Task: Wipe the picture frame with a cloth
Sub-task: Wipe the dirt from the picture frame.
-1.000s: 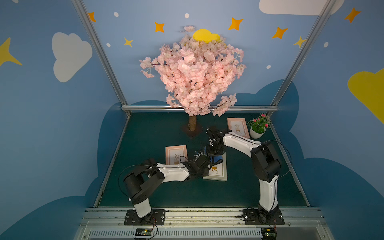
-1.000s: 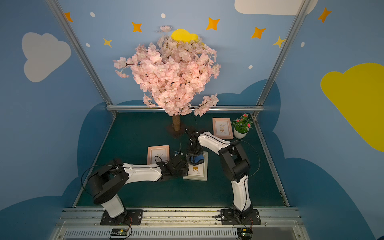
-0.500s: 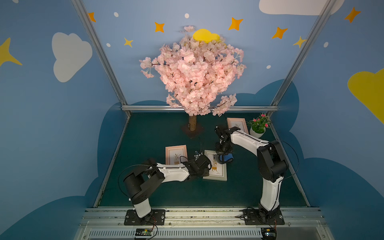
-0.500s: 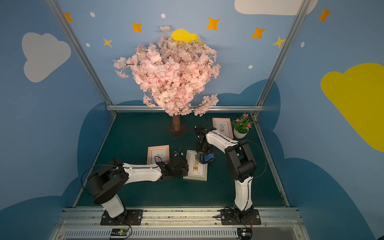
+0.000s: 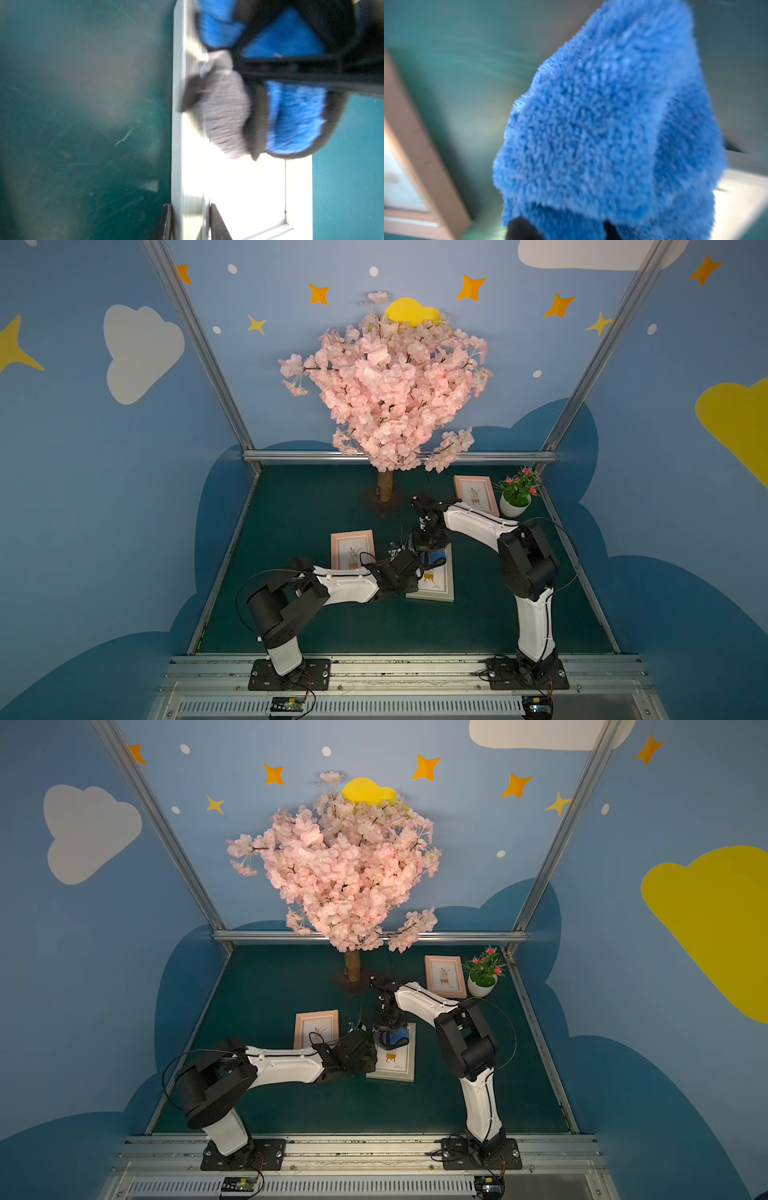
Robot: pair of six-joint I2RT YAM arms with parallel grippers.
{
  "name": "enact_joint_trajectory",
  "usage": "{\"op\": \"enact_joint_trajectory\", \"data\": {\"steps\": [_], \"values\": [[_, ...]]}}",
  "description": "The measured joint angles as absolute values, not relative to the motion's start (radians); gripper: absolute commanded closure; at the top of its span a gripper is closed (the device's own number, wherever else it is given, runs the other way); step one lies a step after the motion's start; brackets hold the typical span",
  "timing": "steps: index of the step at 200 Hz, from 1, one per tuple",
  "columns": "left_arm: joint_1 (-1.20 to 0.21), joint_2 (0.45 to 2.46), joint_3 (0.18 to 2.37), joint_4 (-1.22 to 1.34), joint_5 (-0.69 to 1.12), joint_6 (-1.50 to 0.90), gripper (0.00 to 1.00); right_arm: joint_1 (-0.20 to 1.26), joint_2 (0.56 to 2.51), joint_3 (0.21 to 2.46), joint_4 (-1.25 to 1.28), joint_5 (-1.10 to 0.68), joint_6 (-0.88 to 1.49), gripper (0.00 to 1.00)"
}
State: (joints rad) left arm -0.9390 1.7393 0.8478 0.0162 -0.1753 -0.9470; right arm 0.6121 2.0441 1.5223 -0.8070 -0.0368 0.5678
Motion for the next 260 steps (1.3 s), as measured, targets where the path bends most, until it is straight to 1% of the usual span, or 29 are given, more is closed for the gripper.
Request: {"op": "enact_joint_trajectory", "data": {"steps": [24,51,87,112,130,145,159,191,205,219,233,260], "values": [[-0.939,1.739,0.848,0.016,-0.175,-0.947,0.73,0.547,2.003,1.483,-0.845,0.012,0.562,1.0],[-0.939,1.739,0.848,0.016,-0.175,-0.947,0.73,0.524,1.982,1.485,-0.85,0.06,0.559,1.0],[-0.939,1.739,0.848,0.016,-0.175,-0.947,0.73,0.609,1.987,1.554,-0.847,0.02,0.557,1.0],[-0.939,1.739,0.848,0.016,-0.175,-0.947,0.73,0.672,2.043,1.629,-0.82,-0.032,0.553,1.0],[-0.939,1.739,0.847,0.016,-0.175,-0.947,0.73,0.682,2.081,1.627,-0.807,-0.046,0.55,1.0],[-0.939,1.739,0.847,0.017,-0.175,-0.947,0.73,0.656,2.085,1.583,-0.804,-0.045,0.548,1.0],[-0.939,1.739,0.847,0.017,-0.176,-0.947,0.73,0.613,2.051,1.532,-0.807,-0.047,0.543,1.0],[-0.939,1.739,0.847,0.017,-0.176,-0.947,0.73,0.5,1.932,1.421,-0.837,0.043,0.54,1.0],[-0.939,1.739,0.847,0.017,-0.176,-0.947,0.73,0.474,1.881,1.398,-0.851,0.078,0.54,1.0],[-0.939,1.739,0.847,0.017,-0.176,-0.947,0.73,0.484,1.84,1.391,-0.856,0.085,0.54,1.0],[-0.939,1.739,0.847,0.017,-0.176,-0.947,0.73,0.523,1.813,1.391,-0.848,0.062,0.542,1.0],[-0.939,1.739,0.847,0.017,-0.176,-0.947,0.73,0.611,1.831,1.39,-0.81,-0.021,0.55,1.0]]}}
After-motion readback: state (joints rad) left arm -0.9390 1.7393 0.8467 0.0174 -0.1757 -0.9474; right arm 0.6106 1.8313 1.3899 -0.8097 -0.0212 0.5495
